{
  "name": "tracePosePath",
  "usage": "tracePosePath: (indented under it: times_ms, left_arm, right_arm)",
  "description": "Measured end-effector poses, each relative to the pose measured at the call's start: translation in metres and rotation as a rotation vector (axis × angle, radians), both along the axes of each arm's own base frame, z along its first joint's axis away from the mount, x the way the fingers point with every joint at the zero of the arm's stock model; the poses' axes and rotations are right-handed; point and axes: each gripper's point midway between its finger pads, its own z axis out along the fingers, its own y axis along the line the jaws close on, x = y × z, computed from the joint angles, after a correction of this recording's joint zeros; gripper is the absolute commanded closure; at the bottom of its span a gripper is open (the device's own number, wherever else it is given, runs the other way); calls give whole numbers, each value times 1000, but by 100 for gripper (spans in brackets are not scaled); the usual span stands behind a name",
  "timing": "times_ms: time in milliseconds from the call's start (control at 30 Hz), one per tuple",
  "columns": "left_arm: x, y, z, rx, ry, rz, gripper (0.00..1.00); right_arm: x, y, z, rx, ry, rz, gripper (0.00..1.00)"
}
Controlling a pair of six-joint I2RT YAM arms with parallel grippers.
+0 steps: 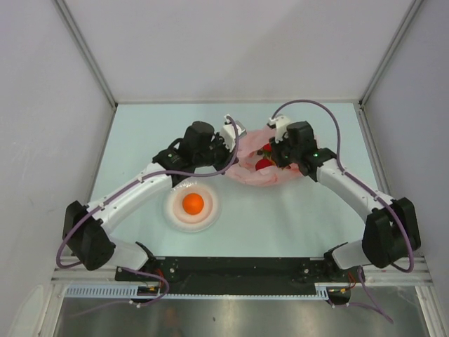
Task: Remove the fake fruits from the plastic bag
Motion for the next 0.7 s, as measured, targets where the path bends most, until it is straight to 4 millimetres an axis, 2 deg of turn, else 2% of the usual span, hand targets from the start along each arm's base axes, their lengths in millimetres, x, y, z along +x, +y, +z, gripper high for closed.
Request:
tracePosePath:
  times_ms: [67,133,167,200,267,367,500,600,700]
  left_arm:
    - [4,-4,2,-6,8,5,100]
    - [9,-9,9,-21,5,9,100]
    - [11,-11,13,-26,0,10,100]
    - [13,-13,17,-32,-7,10,100]
    - [16,-15,24,-44,-20,10,100]
    - [17,-17,30,-56,-33,9,100]
    - [17,-18,28,-54,-26,3,100]
    - [18,-20,24,-51,-19,-2,100]
    - [20,-22,17,-41,-6,-2,100]
  right_arm:
    - [0,20,-6,-10,5,62,78]
    - [6,29,-14,-22,16,78,70]
    - [11,30,-20,-29,24,74,63]
    - [17,28,-28,-38,37,56,43]
    - [31,23,-39,-44,58,11,24]
    - [59,10,-49,-49,76,-74,11]
    - [100,2,-51,-42,54,-145,2]
    - [125,7,-50,-26,44,-150,2]
    - [141,18,-57,-10,47,-127,6]
